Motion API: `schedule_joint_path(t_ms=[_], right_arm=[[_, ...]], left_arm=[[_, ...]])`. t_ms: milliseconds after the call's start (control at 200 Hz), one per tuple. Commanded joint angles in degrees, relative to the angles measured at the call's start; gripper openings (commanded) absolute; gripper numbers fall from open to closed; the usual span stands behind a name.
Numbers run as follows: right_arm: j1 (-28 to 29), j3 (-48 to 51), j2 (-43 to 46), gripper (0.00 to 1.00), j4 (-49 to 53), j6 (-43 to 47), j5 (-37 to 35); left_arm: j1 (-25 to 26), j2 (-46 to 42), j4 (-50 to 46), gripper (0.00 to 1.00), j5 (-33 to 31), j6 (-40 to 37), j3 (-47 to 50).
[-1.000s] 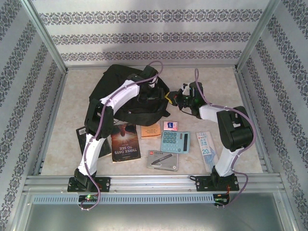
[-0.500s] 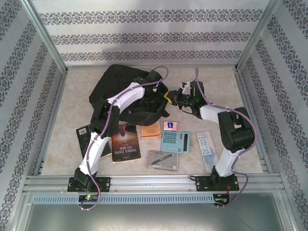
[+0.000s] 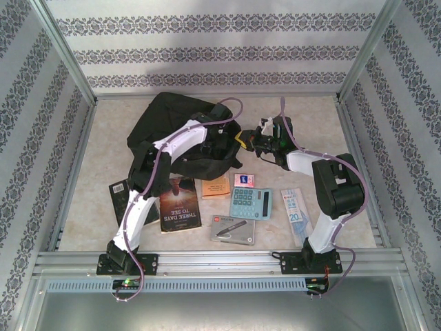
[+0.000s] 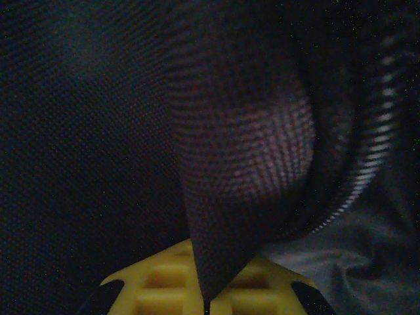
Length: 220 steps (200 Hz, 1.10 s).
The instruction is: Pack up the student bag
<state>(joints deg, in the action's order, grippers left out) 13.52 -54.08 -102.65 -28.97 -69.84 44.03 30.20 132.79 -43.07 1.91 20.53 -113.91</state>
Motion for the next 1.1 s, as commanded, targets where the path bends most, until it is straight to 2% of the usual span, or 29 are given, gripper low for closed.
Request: schedule_joint_path(t_ms=[0,340,580,660,725,779,1004,1044,1094], right_arm=[[-1.03,-0.12,2.94,0.00,-1.17,3.58,0.84],[-0.97,-2.46,3.24,0.00,7.29,9.63,-1.64],[0.31,-6.00,4.13,0.00,16.63,16.50,-4.21],[0.37,-7.07,4.17,0.13,18.93,17.50,-5.34],[0.41,-7.87,5.00,0.31,21.39,18.56,-7.45],[0.46,-8.72,6.43,0.40,23.62,19.99,-9.33],[3.82,-17.38,11.92,0.50,36.50,29.28,-18.62],[4.49,-18.65,12.28,0.48,37.46,29.96,-19.83],[5.22,-19.65,12.25,0.41,37.31,29.59,-20.14]], left_arm=[[-3.12,-5.51,-4.03,0.00,0.19,-1.21,1.00],[-5.65,-12.98,-8.30,0.00,6.52,-2.44,-5.30],[-7.20,-16.01,-7.73,0.00,13.65,-0.81,-6.89],[-7.50,-16.21,-8.74,0.00,15.94,-0.42,-8.06],[-7.68,-17.04,-8.81,0.00,16.89,-0.10,-8.00],[-7.84,-17.84,-8.83,0.00,17.81,0.07,-7.90],[-9.62,-20.69,-8.77,0.00,20.27,1.17,-7.56],[-10.08,-21.28,-8.11,0.00,21.25,1.86,-7.09],[-10.52,-21.71,-7.32,0.00,22.58,2.70,-6.62]])
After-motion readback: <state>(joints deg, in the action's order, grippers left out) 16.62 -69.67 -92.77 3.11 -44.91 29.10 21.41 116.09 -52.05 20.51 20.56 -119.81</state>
